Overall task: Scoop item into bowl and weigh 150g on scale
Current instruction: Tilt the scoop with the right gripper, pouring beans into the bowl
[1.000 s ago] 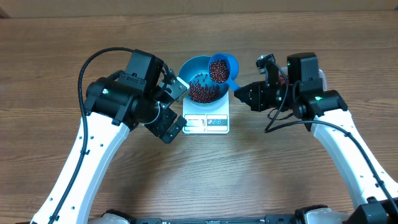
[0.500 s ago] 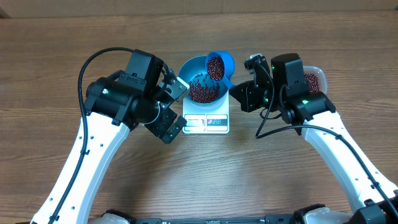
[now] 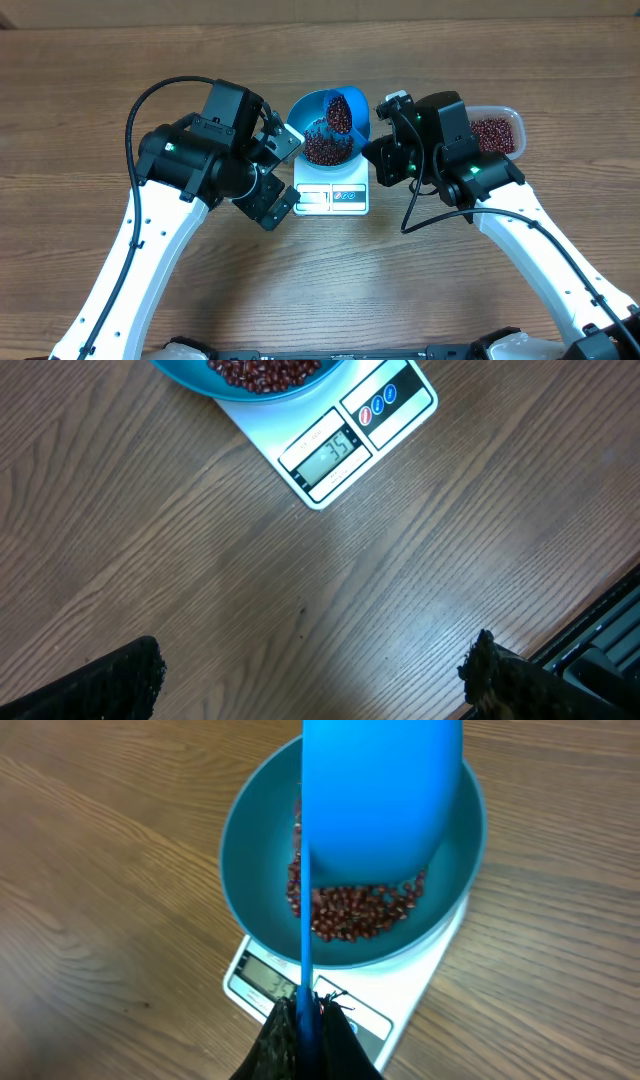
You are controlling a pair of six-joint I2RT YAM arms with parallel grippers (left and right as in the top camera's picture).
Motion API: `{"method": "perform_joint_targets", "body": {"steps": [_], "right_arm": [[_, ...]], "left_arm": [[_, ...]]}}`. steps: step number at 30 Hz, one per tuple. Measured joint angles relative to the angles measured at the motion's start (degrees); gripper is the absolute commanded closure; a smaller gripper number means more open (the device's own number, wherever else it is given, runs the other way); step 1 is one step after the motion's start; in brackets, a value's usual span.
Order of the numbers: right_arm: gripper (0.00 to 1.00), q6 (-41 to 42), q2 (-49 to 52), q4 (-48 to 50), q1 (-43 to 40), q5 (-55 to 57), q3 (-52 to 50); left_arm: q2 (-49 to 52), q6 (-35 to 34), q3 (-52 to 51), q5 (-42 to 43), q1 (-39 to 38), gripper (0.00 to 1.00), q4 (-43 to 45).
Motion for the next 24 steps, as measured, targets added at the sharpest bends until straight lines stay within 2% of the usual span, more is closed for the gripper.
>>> {"method": "perform_joint_targets", "body": {"steps": [24], "right_arm": [[0.96,-3.50,2.12,-1.29,0.81,3.74,0.00]], "left_arm": [[0.00,0.00,0.00,0.20,0.00,0.00,0.02]]}}
